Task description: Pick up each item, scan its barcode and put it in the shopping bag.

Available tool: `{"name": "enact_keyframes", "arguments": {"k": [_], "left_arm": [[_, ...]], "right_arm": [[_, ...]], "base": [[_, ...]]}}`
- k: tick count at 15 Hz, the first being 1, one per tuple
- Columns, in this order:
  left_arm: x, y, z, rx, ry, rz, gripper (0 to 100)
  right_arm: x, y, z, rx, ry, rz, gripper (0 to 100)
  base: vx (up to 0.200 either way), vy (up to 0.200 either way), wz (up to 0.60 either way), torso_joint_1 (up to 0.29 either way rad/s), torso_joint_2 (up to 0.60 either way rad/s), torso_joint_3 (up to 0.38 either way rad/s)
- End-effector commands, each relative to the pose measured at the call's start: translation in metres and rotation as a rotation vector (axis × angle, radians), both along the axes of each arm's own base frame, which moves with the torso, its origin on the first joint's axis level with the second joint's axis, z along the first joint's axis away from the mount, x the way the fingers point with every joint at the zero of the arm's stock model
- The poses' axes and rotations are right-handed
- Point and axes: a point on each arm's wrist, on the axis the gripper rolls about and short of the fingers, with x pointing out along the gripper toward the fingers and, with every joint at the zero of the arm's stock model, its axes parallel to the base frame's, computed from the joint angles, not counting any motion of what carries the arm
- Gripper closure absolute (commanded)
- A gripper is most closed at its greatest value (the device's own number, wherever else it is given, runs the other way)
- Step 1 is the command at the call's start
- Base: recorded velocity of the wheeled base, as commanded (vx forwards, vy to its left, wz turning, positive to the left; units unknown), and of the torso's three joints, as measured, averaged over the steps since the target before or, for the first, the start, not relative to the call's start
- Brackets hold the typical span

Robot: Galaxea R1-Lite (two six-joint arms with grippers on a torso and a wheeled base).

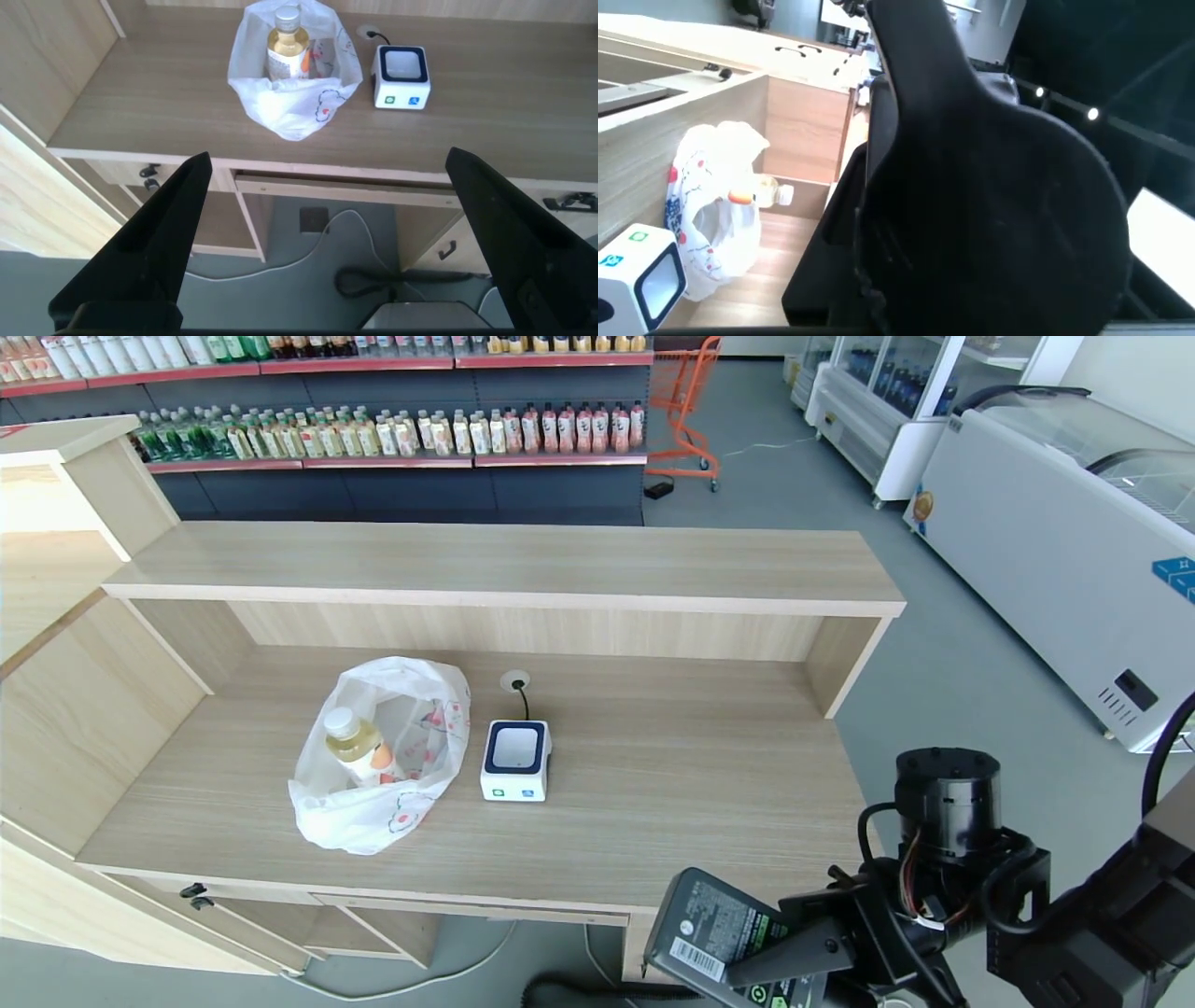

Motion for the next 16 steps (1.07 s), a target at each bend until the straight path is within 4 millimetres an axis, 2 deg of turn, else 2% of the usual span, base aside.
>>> {"name": "enact_keyframes", "arguments": {"k": [1, 13, 14, 15, 16], "left_arm": [[0.000, 0.000, 0.000, 0.001, 0.001, 0.000, 0], [0.000, 0.000, 0.000, 0.001, -0.001, 0.000, 0], [0.000, 0.000, 0.000, 0.000, -0.001, 0.000, 0], [0.000, 0.000, 0.000, 0.001, -0.001, 0.000, 0], [0.000, 0.000, 0.000, 0.001, -0.001, 0.000, 0]], "right_arm": [[0.000, 0.000, 0.000, -0.001, 0.001, -0.003, 100], [-0.003, -0.001, 0.002, -0.002, 0.002, -0.003, 100], [-0.007, -0.003, 0.015, -0.011, 0.049, -0.014, 100], [-0.011, -0.006, 0.023, -0.068, 0.203, -0.065, 100], [-0.019, -0.011, 0.030, -0.154, 0.429, -0.174, 100]], "base": [[0.000, 0.000, 0.00, 0.000, 0.00, 0.000], [0.000, 0.000, 0.00, 0.000, 0.00, 0.000], [0.000, 0.000, 0.00, 0.000, 0.00, 0.000], [0.000, 0.000, 0.00, 0.000, 0.00, 0.000], [0.000, 0.000, 0.00, 0.000, 0.00, 0.000]]}}
